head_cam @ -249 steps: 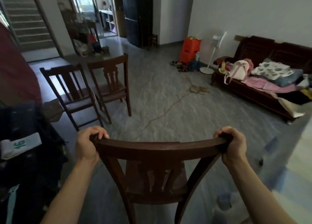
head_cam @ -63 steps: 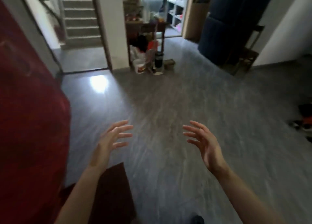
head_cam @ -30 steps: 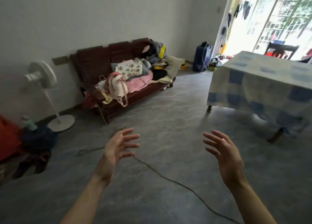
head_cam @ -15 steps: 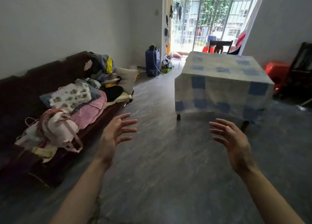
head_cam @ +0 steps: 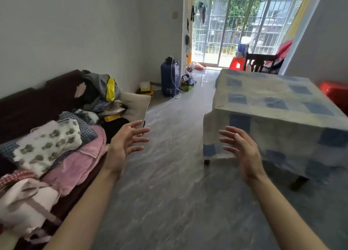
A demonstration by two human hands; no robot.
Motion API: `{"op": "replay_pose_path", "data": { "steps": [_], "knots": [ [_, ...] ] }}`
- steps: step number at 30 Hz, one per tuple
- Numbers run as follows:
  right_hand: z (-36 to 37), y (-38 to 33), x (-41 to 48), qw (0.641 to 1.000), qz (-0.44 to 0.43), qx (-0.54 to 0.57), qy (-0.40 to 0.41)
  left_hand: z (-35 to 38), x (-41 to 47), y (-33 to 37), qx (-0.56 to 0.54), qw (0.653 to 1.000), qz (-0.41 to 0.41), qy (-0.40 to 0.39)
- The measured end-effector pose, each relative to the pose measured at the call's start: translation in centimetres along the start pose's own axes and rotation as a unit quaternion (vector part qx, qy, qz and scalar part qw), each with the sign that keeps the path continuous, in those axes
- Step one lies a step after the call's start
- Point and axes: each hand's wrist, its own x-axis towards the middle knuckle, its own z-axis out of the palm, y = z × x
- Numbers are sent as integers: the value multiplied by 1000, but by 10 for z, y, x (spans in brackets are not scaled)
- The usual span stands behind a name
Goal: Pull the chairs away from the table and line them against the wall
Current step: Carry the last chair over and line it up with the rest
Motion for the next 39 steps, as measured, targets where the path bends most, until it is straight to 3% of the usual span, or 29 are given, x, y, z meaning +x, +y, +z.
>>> {"op": "replay_pose_path", "data": {
  "steps": [5,13,21,27,34,39],
  "knots": [
    [46,51,152,1000,6,-18,-11,-11,168,-46,-11,1000,-7,-7],
    [117,117,409,997,30,-32,56,-8,478,-85,-9,998,-27,-56],
    [111,172,661,987,16,-13,157,68,776,-115,17,991,-24,-133],
    [89,249,881,985,30,-17,166,134,991,-164,33,989,-37,-140],
    [77,262,1121,986,21,-23,166,206,1217,-171,10,988,-32,-152],
    [61,302,1259,981,15,-48,189,261,1372,-218,-11,981,-41,-191]
  ]
}}
